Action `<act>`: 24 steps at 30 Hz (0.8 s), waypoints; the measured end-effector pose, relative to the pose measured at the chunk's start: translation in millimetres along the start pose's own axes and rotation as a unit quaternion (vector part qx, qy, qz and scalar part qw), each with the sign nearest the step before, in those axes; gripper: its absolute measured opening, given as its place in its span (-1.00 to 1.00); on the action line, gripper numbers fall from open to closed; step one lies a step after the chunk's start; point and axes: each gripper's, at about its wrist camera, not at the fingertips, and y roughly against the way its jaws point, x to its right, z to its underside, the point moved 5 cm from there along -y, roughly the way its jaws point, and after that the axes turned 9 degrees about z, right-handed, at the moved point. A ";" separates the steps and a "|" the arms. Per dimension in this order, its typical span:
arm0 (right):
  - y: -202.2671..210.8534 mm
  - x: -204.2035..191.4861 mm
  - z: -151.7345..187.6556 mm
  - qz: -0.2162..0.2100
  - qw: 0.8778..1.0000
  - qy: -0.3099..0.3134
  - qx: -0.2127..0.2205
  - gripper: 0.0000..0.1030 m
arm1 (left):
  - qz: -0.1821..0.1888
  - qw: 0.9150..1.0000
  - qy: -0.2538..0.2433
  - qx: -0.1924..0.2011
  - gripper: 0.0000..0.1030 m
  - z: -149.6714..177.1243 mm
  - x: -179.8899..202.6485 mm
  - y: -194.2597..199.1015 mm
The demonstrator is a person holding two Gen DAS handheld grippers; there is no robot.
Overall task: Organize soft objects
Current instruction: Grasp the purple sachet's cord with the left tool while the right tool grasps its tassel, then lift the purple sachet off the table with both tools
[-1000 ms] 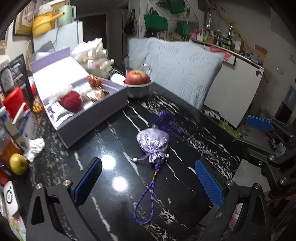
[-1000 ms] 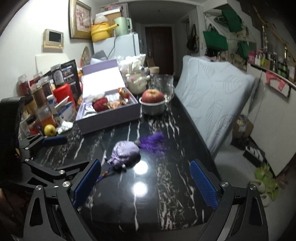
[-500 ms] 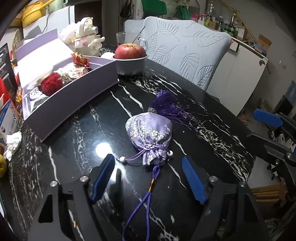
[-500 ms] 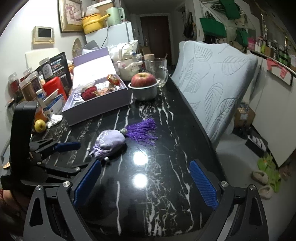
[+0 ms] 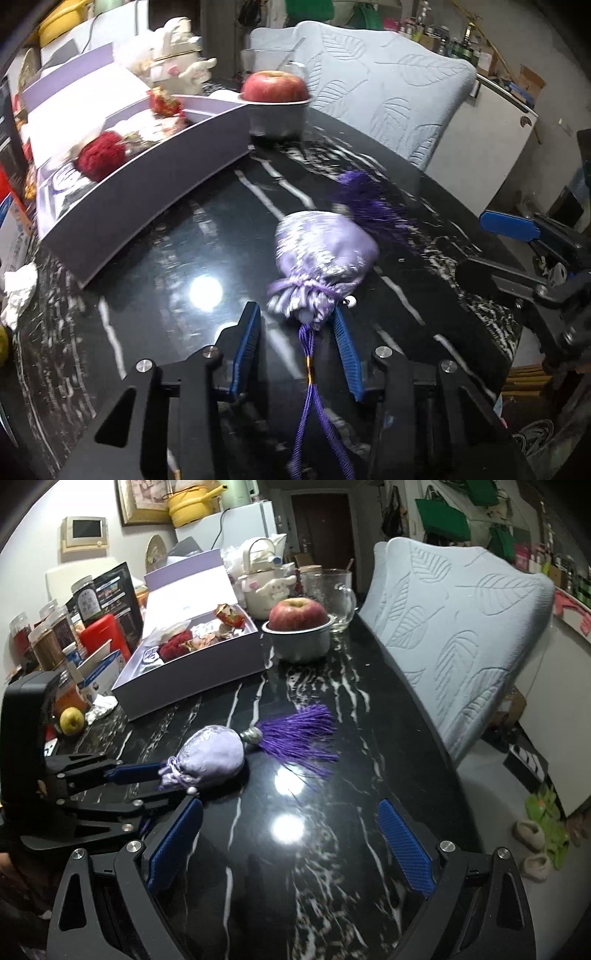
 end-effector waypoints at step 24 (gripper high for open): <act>-83.2 -24.1 -39.9 -0.012 0.991 0.128 -0.035 0.40 | 0.040 0.999 0.004 0.001 -0.20 -13.3 -31.7 0.2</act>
